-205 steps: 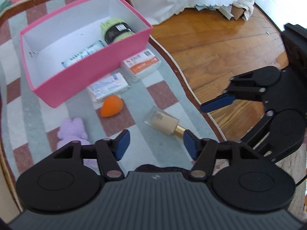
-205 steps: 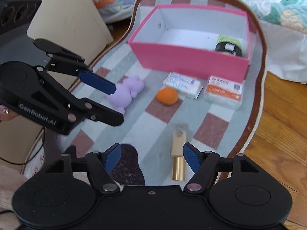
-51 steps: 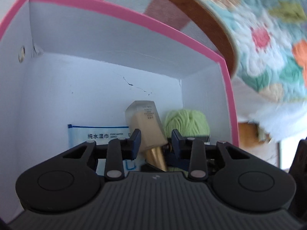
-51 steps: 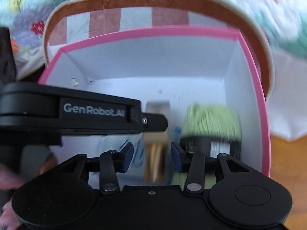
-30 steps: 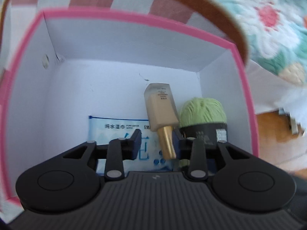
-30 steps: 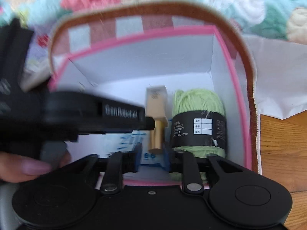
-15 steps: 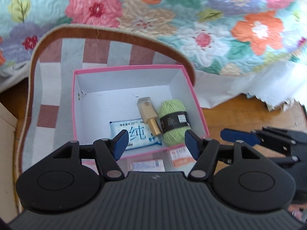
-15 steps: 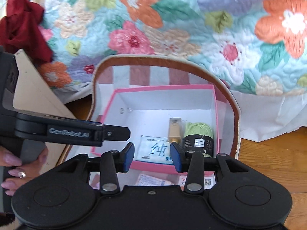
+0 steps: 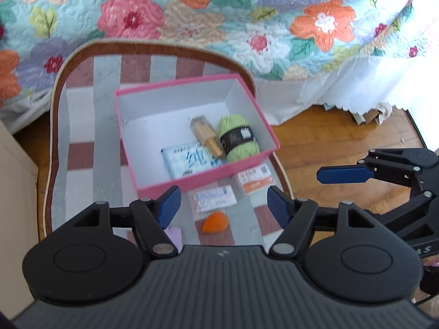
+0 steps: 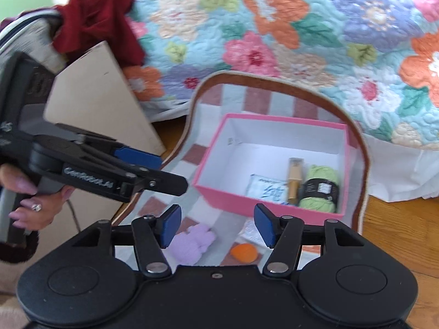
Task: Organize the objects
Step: 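Move the left tool down to the purple plush toy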
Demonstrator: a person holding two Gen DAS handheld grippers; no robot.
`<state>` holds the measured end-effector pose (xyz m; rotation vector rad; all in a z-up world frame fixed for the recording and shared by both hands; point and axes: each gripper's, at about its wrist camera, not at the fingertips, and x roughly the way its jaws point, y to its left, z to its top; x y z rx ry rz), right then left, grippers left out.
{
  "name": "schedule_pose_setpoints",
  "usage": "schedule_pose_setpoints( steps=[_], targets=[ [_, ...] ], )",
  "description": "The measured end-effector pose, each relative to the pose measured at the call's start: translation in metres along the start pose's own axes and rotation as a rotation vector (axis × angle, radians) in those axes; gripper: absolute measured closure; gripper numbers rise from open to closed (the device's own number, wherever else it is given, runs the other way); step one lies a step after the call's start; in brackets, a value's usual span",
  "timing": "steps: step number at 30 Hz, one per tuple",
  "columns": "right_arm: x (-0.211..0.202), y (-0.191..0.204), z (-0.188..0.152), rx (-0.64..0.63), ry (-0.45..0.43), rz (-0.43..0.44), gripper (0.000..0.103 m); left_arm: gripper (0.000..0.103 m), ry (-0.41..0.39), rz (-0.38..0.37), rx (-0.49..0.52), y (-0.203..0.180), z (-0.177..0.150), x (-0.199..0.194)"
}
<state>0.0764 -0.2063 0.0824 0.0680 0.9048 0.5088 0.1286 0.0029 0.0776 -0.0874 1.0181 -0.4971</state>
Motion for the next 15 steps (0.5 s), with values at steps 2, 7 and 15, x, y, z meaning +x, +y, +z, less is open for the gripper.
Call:
schedule_pose_setpoints(
  steps=[2,7,15],
  targets=[
    [0.003,0.009,-0.009,-0.020,0.002,0.027,0.039,0.033,0.015,-0.005,-0.007,0.008,-0.012,0.004],
    [0.034,0.030,-0.032,-0.069,0.046,0.089,0.037,0.030,0.074,0.008,-0.049,0.032,-0.040,0.023],
    [0.118,0.065,-0.070,-0.151,0.247,0.115,0.035,0.028,0.173,0.051,-0.139,0.073,-0.080,0.065]
  ],
)
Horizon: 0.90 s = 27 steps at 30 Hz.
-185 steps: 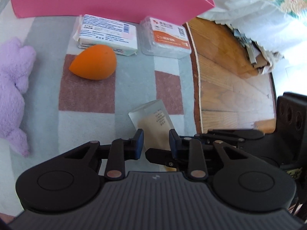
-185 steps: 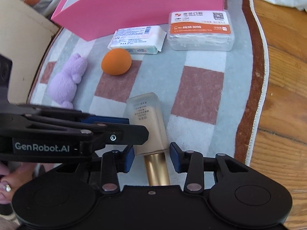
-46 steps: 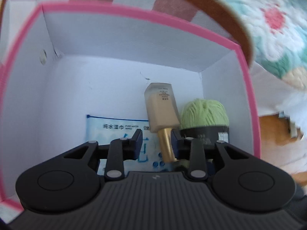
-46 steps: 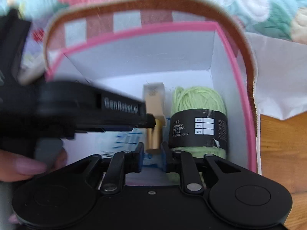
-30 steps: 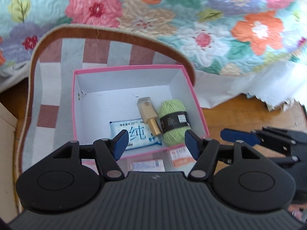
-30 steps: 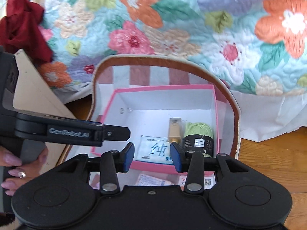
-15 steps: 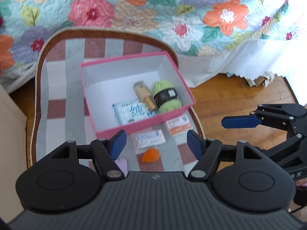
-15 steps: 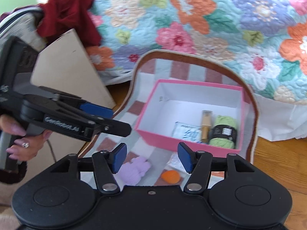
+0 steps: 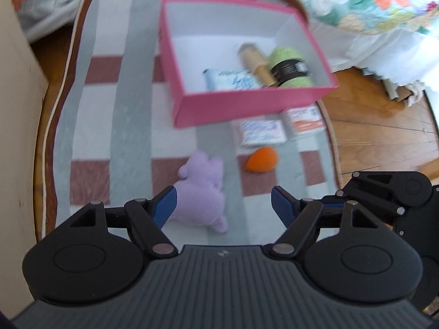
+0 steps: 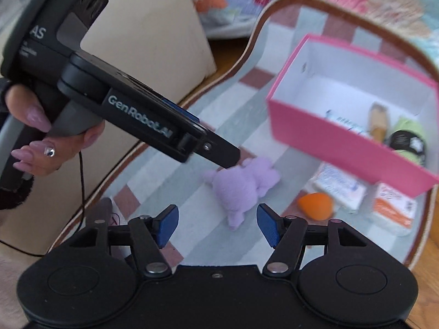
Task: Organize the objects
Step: 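Move the left tool down to the purple plush toy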
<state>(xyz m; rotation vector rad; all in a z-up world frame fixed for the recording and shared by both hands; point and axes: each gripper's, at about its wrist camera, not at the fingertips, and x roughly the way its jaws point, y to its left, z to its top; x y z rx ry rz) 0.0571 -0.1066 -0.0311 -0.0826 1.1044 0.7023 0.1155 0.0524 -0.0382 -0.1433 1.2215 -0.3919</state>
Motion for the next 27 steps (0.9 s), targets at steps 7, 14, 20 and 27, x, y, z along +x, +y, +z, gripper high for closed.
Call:
schedule_pose_setpoints(
  steps=[7,14,20,27],
  targets=[
    [0.049,0.002,-0.007,0.059,0.006,-0.017,0.035,0.030,0.003,-0.043,-0.068,0.038,-0.007,0.033],
    [0.081,-0.007,-0.030,0.157,-0.061,-0.033,0.035,0.030,-0.007,-0.073,-0.115,0.054,-0.015,0.065],
    [0.090,-0.013,-0.034,0.155,-0.064,-0.052,0.035,0.047,0.031,-0.076,-0.070,0.054,-0.010,0.090],
    [0.095,-0.004,-0.035,0.064,-0.109,-0.105,0.035,0.057,0.008,-0.091,-0.055,0.055,-0.013,0.102]
  ],
)
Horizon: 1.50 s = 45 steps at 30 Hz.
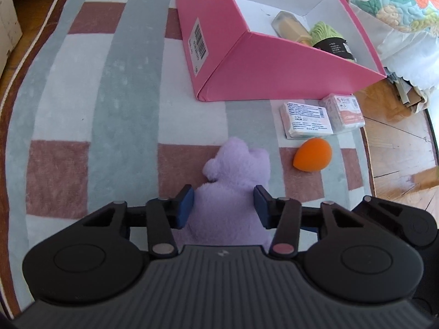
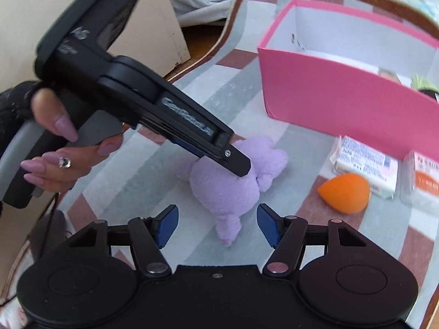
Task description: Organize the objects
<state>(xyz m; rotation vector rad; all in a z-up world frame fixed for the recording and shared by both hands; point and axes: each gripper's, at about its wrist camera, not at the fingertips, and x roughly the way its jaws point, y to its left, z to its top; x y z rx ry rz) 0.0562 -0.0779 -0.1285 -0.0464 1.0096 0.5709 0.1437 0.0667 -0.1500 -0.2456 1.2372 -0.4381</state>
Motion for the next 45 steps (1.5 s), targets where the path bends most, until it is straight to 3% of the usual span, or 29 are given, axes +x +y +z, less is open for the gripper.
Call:
schedule_pose_setpoints(
  steps=[3,6,9,15,22,24,26,31,35,38,41,45],
  targets=[
    [0.003,0.000,0.000,-0.002,-0.013,-0.022,0.035,0.060,-0.006,-0.001,-0.011,0.000,0.000,-0.001],
    [-0.001,-0.001,0.002,0.016,-0.035,0.009,0.035,0.064,0.003,0.003,-0.034,-0.004,-0.001,-0.005],
    [0.002,0.007,0.001,-0.047,-0.042,-0.011,0.035,0.066,0.010,-0.027,-0.080,-0.009,-0.003,-0.011],
    [0.011,0.003,-0.001,-0.066,0.017,-0.073,0.034,0.066,0.020,-0.085,-0.108,-0.027,0.000,-0.015],
    [-0.008,-0.021,0.002,-0.035,0.009,-0.152,0.034,0.066,0.052,-0.258,-0.252,-0.028,0.005,-0.009],
    [-0.019,-0.027,-0.001,-0.042,-0.013,-0.201,0.034,0.066,0.084,-0.223,-0.225,-0.033,0.007,0.001],
    [-0.031,-0.032,-0.001,-0.042,-0.034,-0.211,0.044,0.068,0.078,-0.168,-0.162,-0.040,0.008,0.008],
    [-0.033,-0.059,-0.003,0.072,0.000,-0.212,0.070,0.067,0.033,-0.173,-0.128,-0.045,0.008,0.011],
    [-0.036,-0.078,-0.009,0.191,0.018,-0.199,0.070,0.066,0.006,-0.184,-0.107,-0.047,0.013,0.014],
    [-0.043,-0.093,-0.019,0.316,0.015,-0.197,0.055,0.064,-0.020,-0.175,-0.069,-0.052,0.019,0.015],
    [-0.048,-0.102,-0.028,0.394,0.012,-0.207,0.055,0.064,-0.028,-0.186,-0.019,-0.057,0.025,0.017],
    [-0.061,-0.117,-0.032,0.550,-0.036,-0.122,0.054,0.064,-0.022,-0.144,0.036,-0.066,0.029,0.023]
  ],
)
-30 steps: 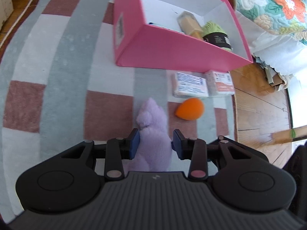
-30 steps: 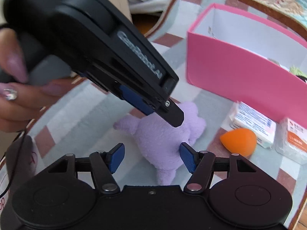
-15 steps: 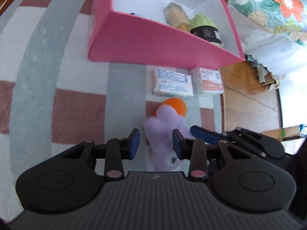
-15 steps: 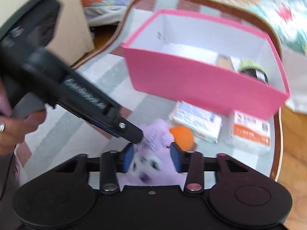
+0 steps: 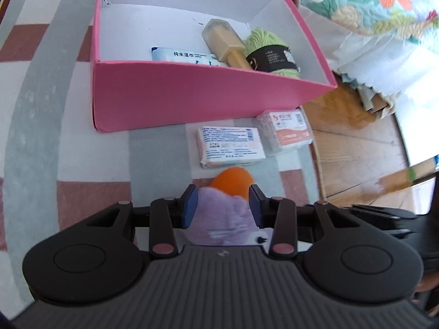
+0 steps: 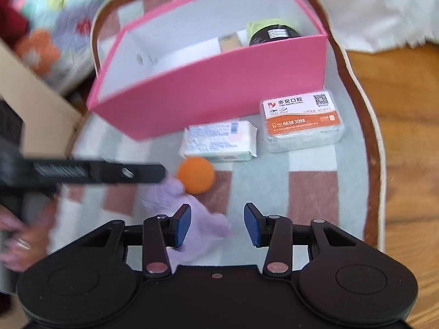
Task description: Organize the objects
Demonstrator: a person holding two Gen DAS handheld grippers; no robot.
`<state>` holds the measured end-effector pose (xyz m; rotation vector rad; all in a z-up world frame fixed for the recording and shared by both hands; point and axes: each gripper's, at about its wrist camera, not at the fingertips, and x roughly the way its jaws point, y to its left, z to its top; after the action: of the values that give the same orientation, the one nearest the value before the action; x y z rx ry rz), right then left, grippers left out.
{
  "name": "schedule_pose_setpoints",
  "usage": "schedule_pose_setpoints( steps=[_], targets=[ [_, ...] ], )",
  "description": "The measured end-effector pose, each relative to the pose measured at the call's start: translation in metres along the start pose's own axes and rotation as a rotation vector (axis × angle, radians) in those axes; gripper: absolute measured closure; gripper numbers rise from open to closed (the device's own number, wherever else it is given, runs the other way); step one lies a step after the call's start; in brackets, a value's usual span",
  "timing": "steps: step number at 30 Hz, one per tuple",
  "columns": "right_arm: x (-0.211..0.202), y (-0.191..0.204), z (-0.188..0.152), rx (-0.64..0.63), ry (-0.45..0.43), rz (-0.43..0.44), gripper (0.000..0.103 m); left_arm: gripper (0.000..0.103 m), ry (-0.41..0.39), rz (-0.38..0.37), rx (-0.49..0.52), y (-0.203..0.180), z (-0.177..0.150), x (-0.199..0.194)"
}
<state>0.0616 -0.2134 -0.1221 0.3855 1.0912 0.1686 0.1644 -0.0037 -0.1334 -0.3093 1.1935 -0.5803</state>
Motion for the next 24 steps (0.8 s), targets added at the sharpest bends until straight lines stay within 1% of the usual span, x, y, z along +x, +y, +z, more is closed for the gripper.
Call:
schedule_pose_setpoints(
  steps=[2,4,5,8,9,11,13,15,17,18,19,21,24],
  targets=[
    [-0.003,-0.002,0.001,0.033,0.014,0.059,0.049,0.064,0.011,-0.010,-0.024,0.003,-0.003,0.003],
    [0.001,0.001,-0.002,0.044,0.052,0.086,0.048,0.064,0.018,-0.024,-0.054,0.008,-0.009,0.003],
    [0.007,0.002,-0.007,0.047,0.079,0.088,0.047,0.064,0.018,-0.022,-0.059,0.010,-0.012,0.003],
    [0.029,0.014,-0.022,0.012,0.196,0.058,0.046,0.065,0.005,-0.007,-0.053,0.013,-0.018,0.002],
    [0.036,0.017,-0.025,0.005,0.220,0.058,0.046,0.067,0.004,-0.002,-0.059,0.014,-0.020,0.001],
    [0.045,0.023,-0.028,-0.002,0.243,0.069,0.047,0.067,0.002,0.001,-0.085,0.018,-0.025,-0.001],
    [0.048,0.027,-0.027,-0.016,0.226,0.050,0.047,0.067,0.002,-0.012,-0.120,0.024,-0.030,-0.004],
    [0.043,0.034,-0.027,-0.074,0.180,0.010,0.047,0.068,0.006,-0.015,-0.159,0.029,-0.036,-0.006],
    [0.036,0.042,-0.027,-0.138,0.130,-0.031,0.047,0.068,-0.007,-0.026,-0.183,0.032,-0.041,-0.011],
    [0.034,0.045,-0.027,-0.159,0.115,-0.034,0.047,0.067,-0.016,-0.028,-0.188,0.032,-0.043,-0.013],
    [0.033,0.046,-0.027,-0.165,0.105,-0.023,0.046,0.066,-0.027,-0.023,-0.189,0.031,-0.045,-0.015],
    [0.035,0.046,-0.026,-0.164,0.104,-0.016,0.045,0.060,-0.040,0.006,-0.176,0.028,-0.048,-0.017],
    [0.041,0.045,-0.021,-0.179,0.088,-0.041,0.045,0.057,0.002,0.066,-0.115,0.019,-0.052,-0.010]
  ],
)
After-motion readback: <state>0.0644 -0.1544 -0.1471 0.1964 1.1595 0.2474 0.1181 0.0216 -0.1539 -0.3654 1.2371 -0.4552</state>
